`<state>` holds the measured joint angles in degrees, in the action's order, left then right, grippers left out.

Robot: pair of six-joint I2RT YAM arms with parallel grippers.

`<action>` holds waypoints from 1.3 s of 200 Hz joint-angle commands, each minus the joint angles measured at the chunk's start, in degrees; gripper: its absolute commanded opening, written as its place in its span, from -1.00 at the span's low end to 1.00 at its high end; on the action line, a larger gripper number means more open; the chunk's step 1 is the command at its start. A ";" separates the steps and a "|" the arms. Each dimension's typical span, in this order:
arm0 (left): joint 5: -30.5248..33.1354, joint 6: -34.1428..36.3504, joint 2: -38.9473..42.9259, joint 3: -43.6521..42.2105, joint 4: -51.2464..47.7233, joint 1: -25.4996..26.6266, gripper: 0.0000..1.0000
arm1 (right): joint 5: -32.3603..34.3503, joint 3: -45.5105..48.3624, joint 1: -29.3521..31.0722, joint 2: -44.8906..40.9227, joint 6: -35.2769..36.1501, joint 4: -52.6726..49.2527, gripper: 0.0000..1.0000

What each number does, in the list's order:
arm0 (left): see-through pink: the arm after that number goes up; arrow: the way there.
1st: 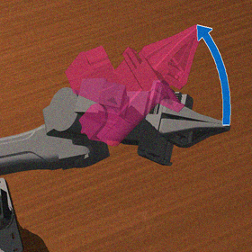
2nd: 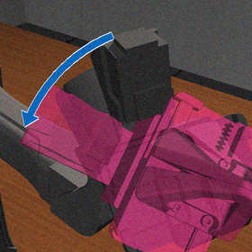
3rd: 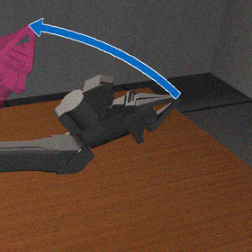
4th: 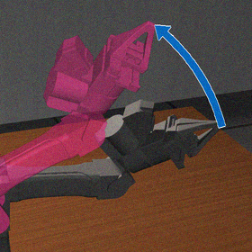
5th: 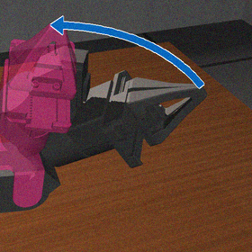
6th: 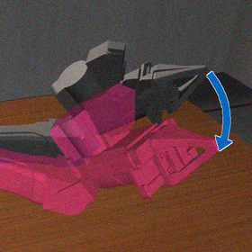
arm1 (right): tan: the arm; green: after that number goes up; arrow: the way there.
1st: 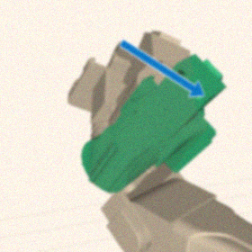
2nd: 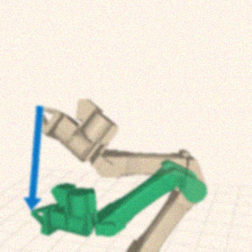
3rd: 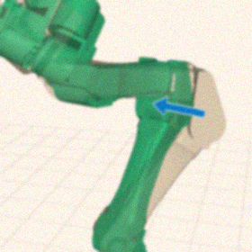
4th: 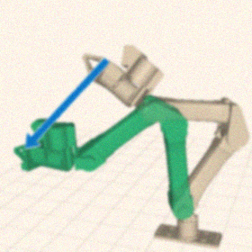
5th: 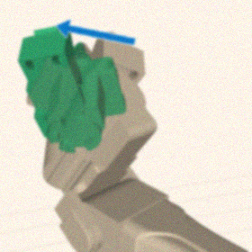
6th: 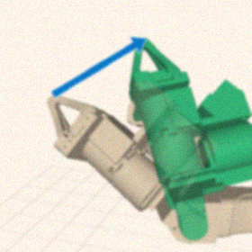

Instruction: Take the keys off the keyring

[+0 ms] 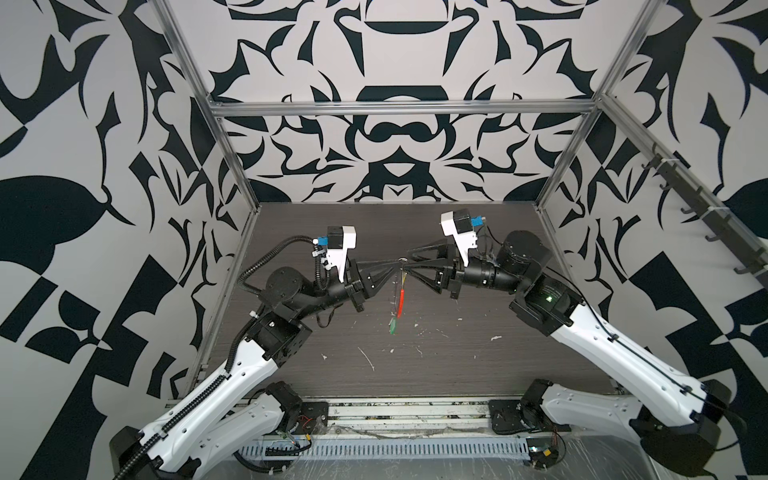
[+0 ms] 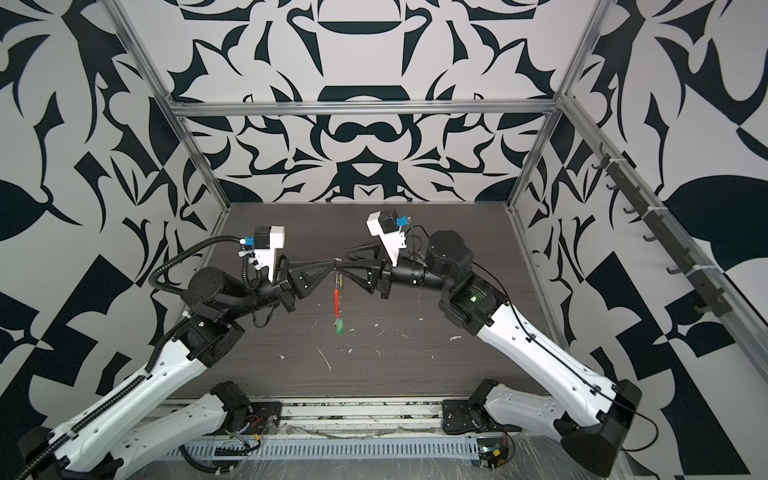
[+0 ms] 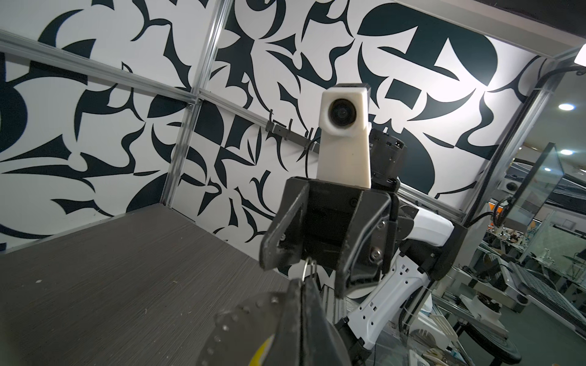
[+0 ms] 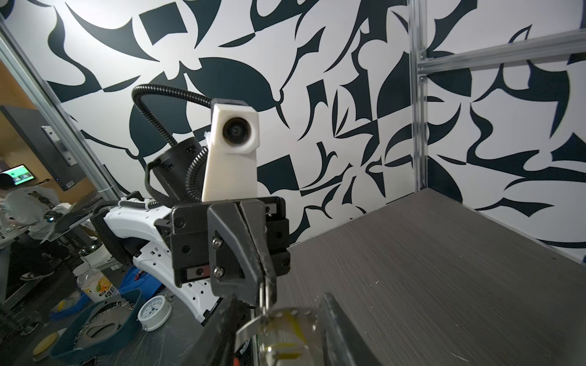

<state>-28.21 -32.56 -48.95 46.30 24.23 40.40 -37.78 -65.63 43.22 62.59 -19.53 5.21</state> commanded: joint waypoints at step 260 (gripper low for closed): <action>-12.07 10.04 -7.02 16.94 -36.80 -0.15 -0.13 | -17.17 -14.32 -7.84 4.75 18.31 -36.48 -1.00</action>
<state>-35.59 -24.45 -54.22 60.77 -6.24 40.47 -50.72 -77.19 35.33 66.02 -4.34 -28.10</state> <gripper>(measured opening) 0.431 0.055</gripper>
